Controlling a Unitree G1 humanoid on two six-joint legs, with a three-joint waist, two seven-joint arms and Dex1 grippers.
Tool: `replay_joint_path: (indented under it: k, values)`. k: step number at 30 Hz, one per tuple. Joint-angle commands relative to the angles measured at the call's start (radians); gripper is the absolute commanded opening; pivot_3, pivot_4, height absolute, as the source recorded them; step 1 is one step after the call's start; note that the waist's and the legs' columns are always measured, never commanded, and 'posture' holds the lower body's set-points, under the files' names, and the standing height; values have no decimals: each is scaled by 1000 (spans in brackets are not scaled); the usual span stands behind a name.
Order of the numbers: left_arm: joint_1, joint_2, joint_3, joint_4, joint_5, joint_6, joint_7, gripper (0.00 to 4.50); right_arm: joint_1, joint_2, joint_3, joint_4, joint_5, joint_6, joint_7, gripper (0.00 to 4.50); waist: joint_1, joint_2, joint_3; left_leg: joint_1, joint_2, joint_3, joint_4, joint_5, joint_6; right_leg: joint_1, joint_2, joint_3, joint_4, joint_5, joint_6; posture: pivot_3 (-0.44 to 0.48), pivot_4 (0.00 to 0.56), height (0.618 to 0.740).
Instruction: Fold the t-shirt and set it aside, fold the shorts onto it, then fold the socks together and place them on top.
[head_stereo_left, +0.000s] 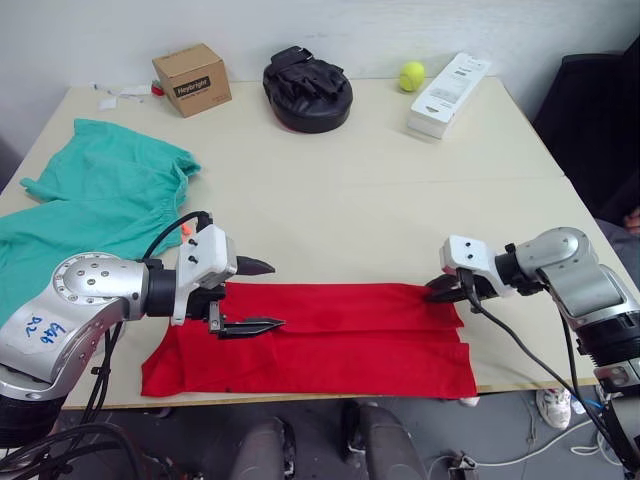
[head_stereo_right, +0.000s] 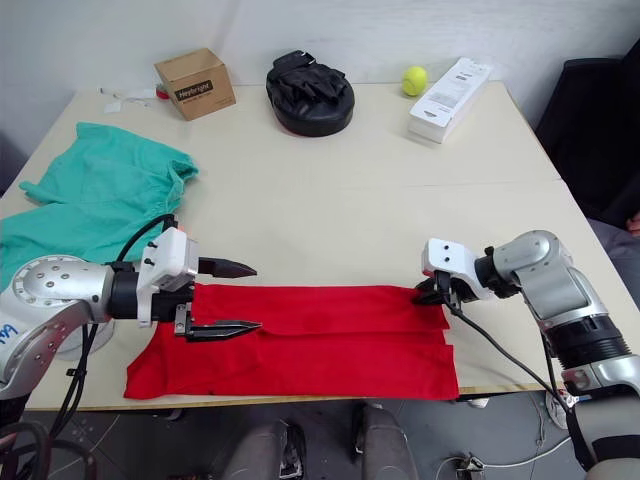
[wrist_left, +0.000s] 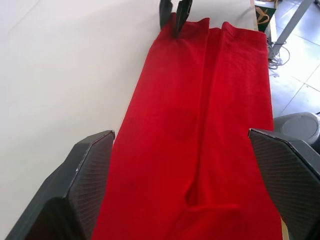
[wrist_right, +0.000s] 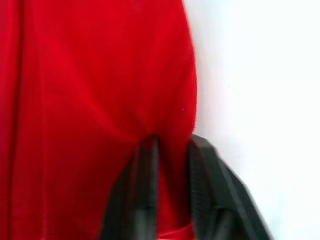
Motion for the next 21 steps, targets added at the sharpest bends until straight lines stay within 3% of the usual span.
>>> replay_joint_path:
  k: [1, 6, 11, 19, 21]
  values:
    - [-16, 0, 6, -25, 2, -18, 6, 4500, -45, 17, 24, 54, -47, -43, 5, 69, -1, 0, 0, 0, 0, 0, 0, 0, 0, 0, 0, 0, 0, 0, 0, 0, 150, 740]
    - [-22, -9, -10, -4, 26, -40, 15, 4500, -306, 112, 77, 337, -163, -207, -34, 69, -21, 1, 1, 0, 0, 1, 0, 2, -1, 0, 0, 1, 1, 1, -1, 0, 150, 740]
    - [-26, -37, -25, 6, 48, -59, 33, 4500, -600, 267, 170, 761, -350, -446, -235, 69, -29, 1, 1, 0, 0, 1, -3, 5, -4, -3, 1, 1, 1, 0, -3, 0, 150, 740]
    - [19, -53, -9, -22, 54, -64, 64, 4500, -759, 409, 216, 1032, -505, -551, -472, 69, -27, 1, 1, -3, 1, 0, -2, 6, -4, -3, 1, 0, 0, 0, -4, 0, 150, 740]
    - [31, -55, 1, -29, 51, -60, 76, 4500, -763, 419, 201, 1051, -504, -550, -473, 479, -27, 1, 1, -3, 1, 0, -2, 6, -4, -3, 0, 0, 1, 0, -3, 0, 150, 740]
